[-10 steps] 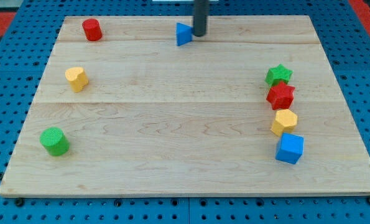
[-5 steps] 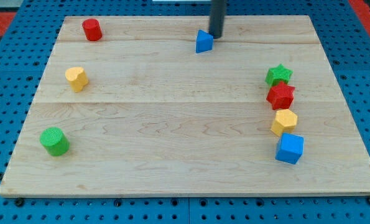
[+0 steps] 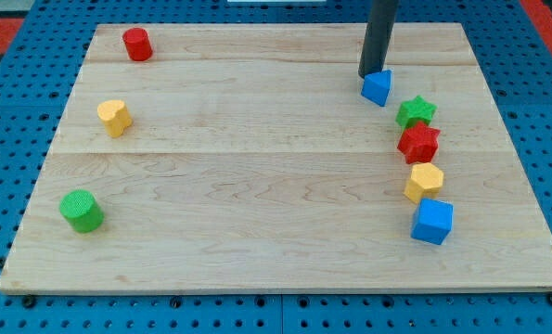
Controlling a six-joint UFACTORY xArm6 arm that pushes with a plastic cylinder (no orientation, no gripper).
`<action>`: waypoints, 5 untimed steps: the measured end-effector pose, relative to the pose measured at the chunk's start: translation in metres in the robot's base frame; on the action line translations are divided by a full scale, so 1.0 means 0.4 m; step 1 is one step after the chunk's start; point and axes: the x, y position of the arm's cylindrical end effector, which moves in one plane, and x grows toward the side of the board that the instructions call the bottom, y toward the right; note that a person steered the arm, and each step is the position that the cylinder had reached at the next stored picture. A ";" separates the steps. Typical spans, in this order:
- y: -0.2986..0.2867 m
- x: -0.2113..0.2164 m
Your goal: Move the blue triangle above the green star
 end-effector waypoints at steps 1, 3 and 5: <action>-0.076 0.017; -0.036 0.078; 0.011 0.068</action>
